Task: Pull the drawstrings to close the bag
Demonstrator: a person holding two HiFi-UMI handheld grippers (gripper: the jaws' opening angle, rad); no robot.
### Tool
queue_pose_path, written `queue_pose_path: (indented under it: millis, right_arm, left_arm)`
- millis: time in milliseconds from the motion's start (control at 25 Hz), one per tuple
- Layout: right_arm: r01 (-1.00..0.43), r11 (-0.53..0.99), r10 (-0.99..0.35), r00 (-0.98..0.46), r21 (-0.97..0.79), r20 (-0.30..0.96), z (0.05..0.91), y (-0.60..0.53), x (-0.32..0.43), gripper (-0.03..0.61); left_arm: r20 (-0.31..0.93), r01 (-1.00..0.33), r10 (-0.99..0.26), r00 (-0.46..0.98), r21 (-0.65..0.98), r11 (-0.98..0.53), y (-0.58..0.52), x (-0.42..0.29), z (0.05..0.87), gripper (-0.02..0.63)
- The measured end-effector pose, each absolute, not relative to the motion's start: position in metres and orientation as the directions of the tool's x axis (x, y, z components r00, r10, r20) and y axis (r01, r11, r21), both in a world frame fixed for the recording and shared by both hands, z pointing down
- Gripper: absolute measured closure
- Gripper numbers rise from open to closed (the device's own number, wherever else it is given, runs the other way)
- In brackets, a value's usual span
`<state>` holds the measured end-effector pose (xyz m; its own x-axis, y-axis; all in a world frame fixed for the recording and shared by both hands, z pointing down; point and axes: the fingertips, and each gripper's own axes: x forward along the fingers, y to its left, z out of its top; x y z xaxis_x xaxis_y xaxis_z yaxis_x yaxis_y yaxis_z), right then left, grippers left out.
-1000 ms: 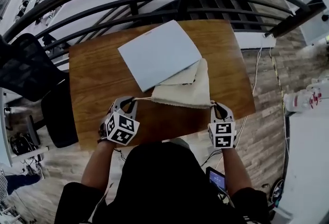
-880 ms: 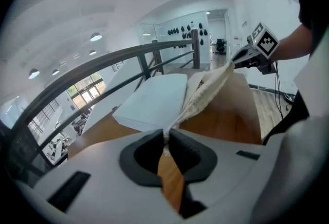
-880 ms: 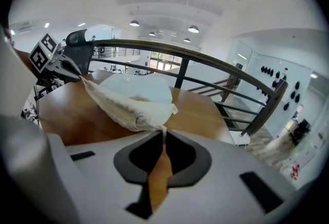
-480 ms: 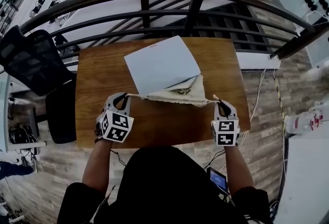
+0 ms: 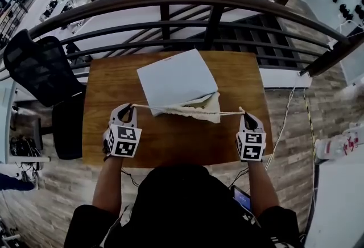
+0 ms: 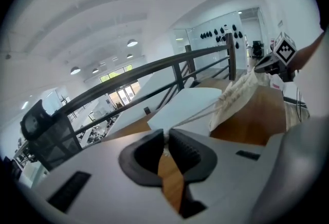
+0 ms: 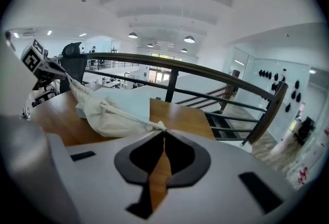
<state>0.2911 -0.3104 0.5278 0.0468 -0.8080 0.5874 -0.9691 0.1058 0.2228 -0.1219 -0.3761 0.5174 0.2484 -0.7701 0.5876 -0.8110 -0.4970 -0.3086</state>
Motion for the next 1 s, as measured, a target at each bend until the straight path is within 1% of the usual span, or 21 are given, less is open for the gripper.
queue_pose_path:
  millis: [400,560,720,1000]
  right_arm:
    - [-0.955,0.114,-0.810,0.071,0.274,0.582,0.534,-0.326,0.300,0.574]
    - [-0.954,0.080,-0.800,0.112,0.290,0.589,0.546,-0.331,0.316,0.575]
    - [-0.956,0.079,-0.798,0.109,0.282,0.593,0.549,-0.334,0.323,0.575]
    - [-0.967,0.063,-0.789,0.104,0.248,0.605,0.556,-0.332,0.325,0.575]
  left_arm:
    - [0.577,-0.836,-0.782,0.235,-0.290,-0.466,-0.371,-0.122,0.518,0.574]
    - [0.580,-0.842,-0.793,0.189,-0.320,-0.435,-0.370,-0.130,0.522,0.575]
    - [0.586,-0.864,-0.798,0.141,-0.320,-0.388,-0.370,-0.141,0.527,0.575]
    - [0.578,-0.869,-0.803,0.142,-0.315,-0.380,-0.368,-0.138,0.526,0.575]
